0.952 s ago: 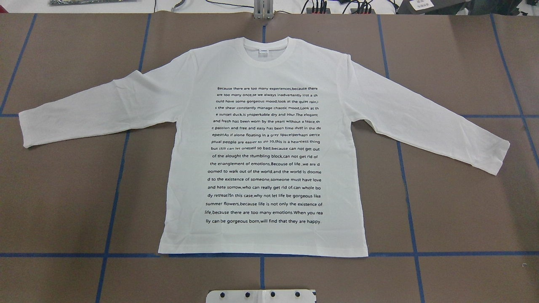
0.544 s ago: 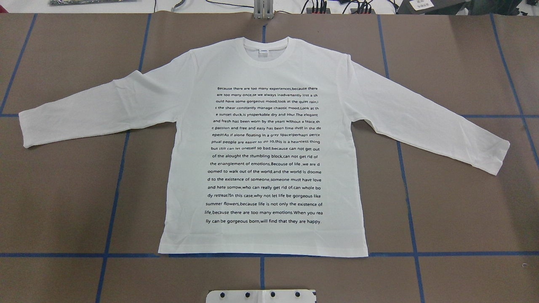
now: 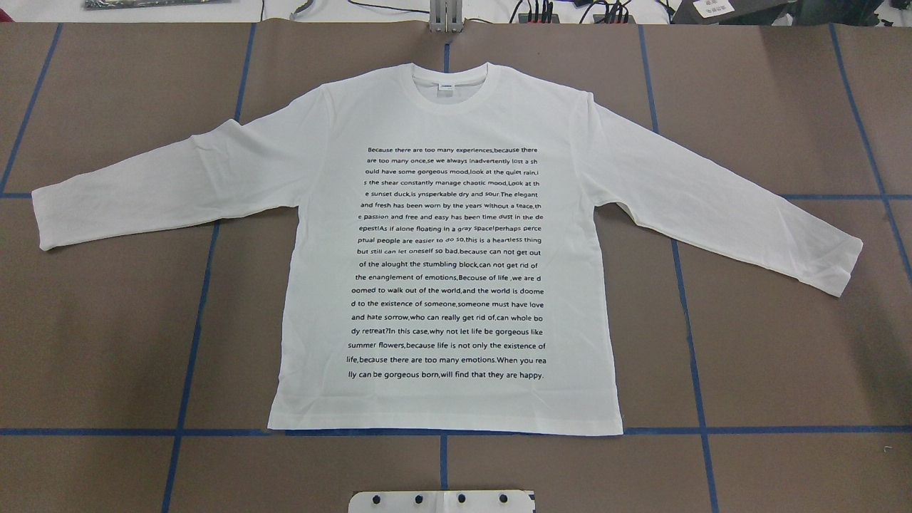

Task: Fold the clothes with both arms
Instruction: 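Lower the right gripper to the cuff of the sleeve nearest it and grasp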

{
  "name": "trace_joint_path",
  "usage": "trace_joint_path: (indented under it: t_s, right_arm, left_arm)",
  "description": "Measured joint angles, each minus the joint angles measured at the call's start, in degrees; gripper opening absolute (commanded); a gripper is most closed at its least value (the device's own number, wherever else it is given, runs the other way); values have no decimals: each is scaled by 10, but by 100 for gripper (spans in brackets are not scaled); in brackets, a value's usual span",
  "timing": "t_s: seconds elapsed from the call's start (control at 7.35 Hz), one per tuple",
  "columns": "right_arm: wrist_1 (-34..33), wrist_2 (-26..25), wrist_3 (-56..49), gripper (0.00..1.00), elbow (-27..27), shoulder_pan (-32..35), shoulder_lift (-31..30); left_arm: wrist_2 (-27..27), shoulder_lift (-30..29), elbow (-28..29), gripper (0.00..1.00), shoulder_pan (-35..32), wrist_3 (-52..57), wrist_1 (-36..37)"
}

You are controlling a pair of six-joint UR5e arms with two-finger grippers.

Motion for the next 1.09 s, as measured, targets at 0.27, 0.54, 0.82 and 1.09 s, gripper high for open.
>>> trace_joint_path:
  t_s: [0.27,0.54,0.82,1.09]
  right_arm:
    - [166,-34,84,100,-59,-59,-4]
    - [338,-42,185,100,-126,-104,-4]
    - [392,-75,254,100,-144,-146,1]
    - [398,-98,265,96,-158,-165,4]
  left_arm:
    - [-5,-5,2,100,6,0,-2]
    - [-4,-5,2,100,13,2,-2]
    - [-5,-5,-1,100,14,3,-3]
    - [-5,-5,-3,100,14,2,-3]
